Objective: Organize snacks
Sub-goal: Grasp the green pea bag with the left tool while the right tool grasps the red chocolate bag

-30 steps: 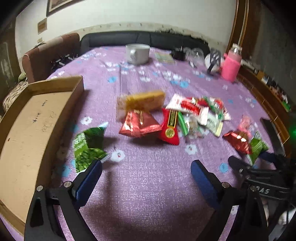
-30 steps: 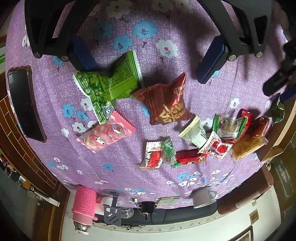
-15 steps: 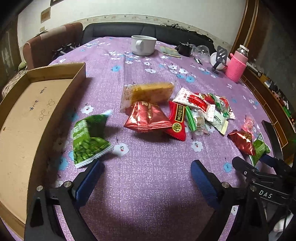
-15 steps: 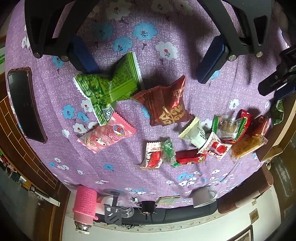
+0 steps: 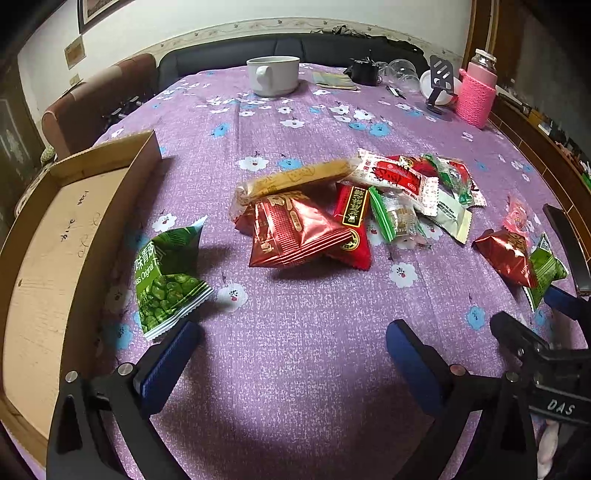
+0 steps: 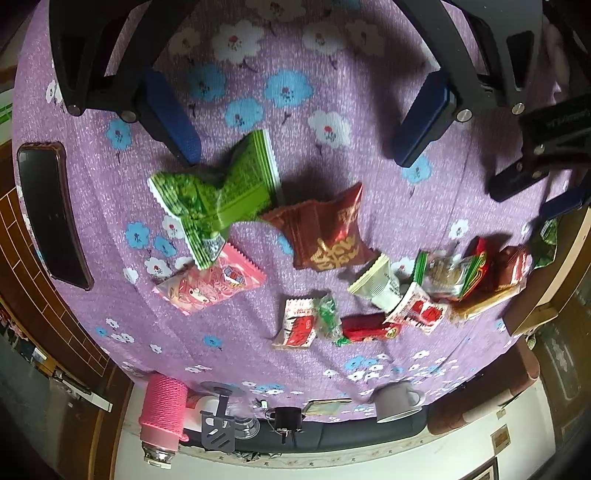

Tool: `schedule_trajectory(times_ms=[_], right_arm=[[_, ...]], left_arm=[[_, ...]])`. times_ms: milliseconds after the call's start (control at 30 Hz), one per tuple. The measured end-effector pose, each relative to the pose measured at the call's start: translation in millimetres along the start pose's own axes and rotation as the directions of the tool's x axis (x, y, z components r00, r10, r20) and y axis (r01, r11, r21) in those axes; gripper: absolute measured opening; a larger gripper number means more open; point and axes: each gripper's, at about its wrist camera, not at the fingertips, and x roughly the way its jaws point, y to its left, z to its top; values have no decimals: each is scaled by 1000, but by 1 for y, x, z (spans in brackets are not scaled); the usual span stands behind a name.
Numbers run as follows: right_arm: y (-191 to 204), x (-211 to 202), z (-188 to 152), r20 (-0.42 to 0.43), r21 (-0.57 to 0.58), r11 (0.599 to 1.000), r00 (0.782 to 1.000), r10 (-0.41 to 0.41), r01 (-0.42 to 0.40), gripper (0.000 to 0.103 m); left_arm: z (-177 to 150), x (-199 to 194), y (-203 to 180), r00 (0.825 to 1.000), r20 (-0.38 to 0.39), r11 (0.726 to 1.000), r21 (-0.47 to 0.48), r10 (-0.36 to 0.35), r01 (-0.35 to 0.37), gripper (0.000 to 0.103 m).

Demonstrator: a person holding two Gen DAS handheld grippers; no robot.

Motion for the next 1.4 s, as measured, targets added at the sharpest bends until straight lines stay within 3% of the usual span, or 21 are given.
schedule_trajectory(times_ms=[267,300,333,400,467,533,633,700,733,800,967,1200,1333,1400], right_arm=[[-3,-6,-7,4,3,1000,1000,8,-8,102],[-5,-9,-9,15,16,1000,1000,21,-21,96],[-11,-14,-11,30,33,999,999,42,-43,92],[-27,-25,-16,62,81,992,994,95,-100,89],[-41,-37,-17,104,100,988,989,103,-114,89],[-49,-44,-14,131,95,989,986,103,-115,89],[-52,-46,-5,154,97,988,983,105,-121,86],[-45,-41,5,158,81,987,979,128,-142,67],[-39,-38,11,158,73,986,978,139,-152,64],[-23,-34,20,164,45,988,977,140,-149,62],[11,-14,41,164,-33,992,978,126,-122,62],[4,-5,38,231,1,993,966,119,-122,62],[-16,-36,36,389,80,985,915,110,-152,62],[-16,-45,36,425,48,977,890,167,-206,62]], left_arm=[[1,-1,1,1000,2,1000,-4,-6,6,103],[-1,-4,4,999,13,999,-9,-36,37,99],[-2,-10,8,997,30,997,-21,-72,72,80],[-7,-26,22,981,39,980,-52,-189,191,61],[-10,-43,38,965,68,963,-73,-255,260,58],[-11,-65,57,955,127,957,-77,-269,279,56],[-14,-89,87,953,190,964,-79,-237,255,56],[-14,-92,99,965,195,976,-89,-177,198,56],[-17,-94,105,970,199,983,-93,-139,160,56],[-20,-97,112,975,201,988,-97,-100,121,56],[-21,-97,117,975,199,986,-105,-103,126,56],[-17,-105,111,976,210,992,-99,-57,79,56],[-14,-98,101,979,198,996,-60,-47,60,56],[-14,-97,94,978,203,999,-23,-40,46,56]])
